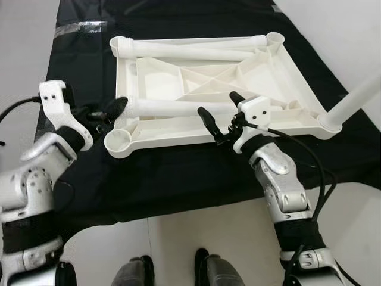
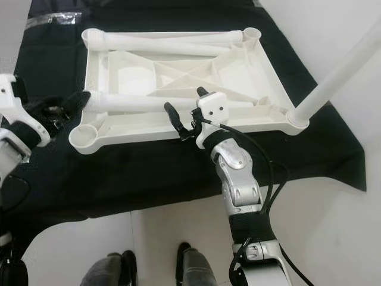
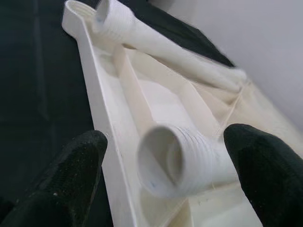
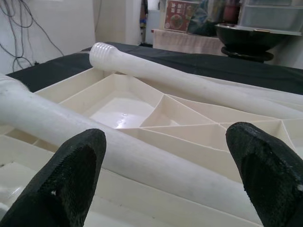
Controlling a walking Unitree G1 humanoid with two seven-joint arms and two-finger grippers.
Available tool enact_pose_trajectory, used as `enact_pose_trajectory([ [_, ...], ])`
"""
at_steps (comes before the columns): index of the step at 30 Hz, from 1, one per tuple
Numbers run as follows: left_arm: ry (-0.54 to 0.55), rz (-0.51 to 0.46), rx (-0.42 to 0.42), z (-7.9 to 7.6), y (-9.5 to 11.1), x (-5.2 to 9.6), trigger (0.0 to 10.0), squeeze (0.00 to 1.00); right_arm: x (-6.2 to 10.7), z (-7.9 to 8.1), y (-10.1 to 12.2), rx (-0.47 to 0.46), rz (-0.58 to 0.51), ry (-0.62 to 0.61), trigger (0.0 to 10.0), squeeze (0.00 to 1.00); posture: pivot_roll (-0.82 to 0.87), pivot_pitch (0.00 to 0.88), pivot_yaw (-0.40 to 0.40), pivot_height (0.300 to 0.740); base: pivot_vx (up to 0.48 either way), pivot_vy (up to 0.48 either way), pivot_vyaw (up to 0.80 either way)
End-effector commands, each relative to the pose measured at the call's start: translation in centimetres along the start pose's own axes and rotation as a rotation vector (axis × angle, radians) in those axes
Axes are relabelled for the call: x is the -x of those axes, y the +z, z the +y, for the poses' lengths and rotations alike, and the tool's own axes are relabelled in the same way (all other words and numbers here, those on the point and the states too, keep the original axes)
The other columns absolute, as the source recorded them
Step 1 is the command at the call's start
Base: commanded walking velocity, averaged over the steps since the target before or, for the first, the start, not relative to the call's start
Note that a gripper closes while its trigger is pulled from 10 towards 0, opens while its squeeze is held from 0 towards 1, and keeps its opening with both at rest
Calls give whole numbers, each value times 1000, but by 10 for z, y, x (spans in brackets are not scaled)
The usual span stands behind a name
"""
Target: Building children table
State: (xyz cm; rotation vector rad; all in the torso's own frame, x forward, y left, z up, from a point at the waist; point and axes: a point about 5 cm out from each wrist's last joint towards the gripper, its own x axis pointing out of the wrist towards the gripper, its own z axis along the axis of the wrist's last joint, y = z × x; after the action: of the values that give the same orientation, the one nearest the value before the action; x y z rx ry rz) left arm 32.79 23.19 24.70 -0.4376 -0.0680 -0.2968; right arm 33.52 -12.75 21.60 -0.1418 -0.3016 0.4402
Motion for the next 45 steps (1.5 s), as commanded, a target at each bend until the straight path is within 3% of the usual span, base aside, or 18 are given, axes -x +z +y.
enact_pose_trajectory([
  [1, 5, 20, 37, 8, -5, 2, 10000, 0, 5, 0, -3, 12, 16, 0, 10000, 0, -11, 265, -80, 740, 0, 0, 0],
  [5, -30, 40, 108, 9, -5, -6, 10000, 0, 8, -2, -2, 19, 20, -6, 10000, 0, -22, 273, -81, 740, 0, 0, 0],
  [10, -144, 172, 97, 3, -15, -16, 10000, 0, 10, -6, 0, 24, 23, -17, 10000, 0, -52, 275, -75, 740, 0, 0, 0],
  [14, -191, 189, 90, -2, -13, -19, 10000, 0, 11, -7, 0, 28, 22, -20, 10000, 0, -54, 275, -73, 740, 0, 0, 0],
  [16, -264, 187, 27, -12, -8, -24, 10000, 0, 11, -9, 1, -23, 18, -46, 10000, 0, -52, 269, -70, 740, 0, 0, 0],
  [22, -271, 227, 16, -10, -13, -27, 10000, 0, 9, -8, 3, -34, 11, -43, 10000, 0, -51, 266, -72, 740, 0, 0, 0],
  [28, -348, 272, 17, -15, -12, -30, 10000, 0, 8, -7, 5, -36, 8, -39, 10000, 0, -50, 265, -72, 740, 0, 0, 0],
  [35, -429, 425, 95, -15, -17, -45, 10000, 0, 6, -6, 11, -46, -7, -41, 10000, 0, -61, 264, -58, 740, 0, 0, 0],
  [39, -460, 474, 108, -19, -20, -46, 10000, 0, 6, -6, 11, -45, -8, -42, 10000, 0, -62, 264, -58, 740, 0, 0, 0],
  [45, -533, 628, 100, -31, -33, -44, 10000, 0, 6, -7, 13, -43, -13, -47, 10000, 0, -64, 264, -51, 740, 0, 0, 0],
])
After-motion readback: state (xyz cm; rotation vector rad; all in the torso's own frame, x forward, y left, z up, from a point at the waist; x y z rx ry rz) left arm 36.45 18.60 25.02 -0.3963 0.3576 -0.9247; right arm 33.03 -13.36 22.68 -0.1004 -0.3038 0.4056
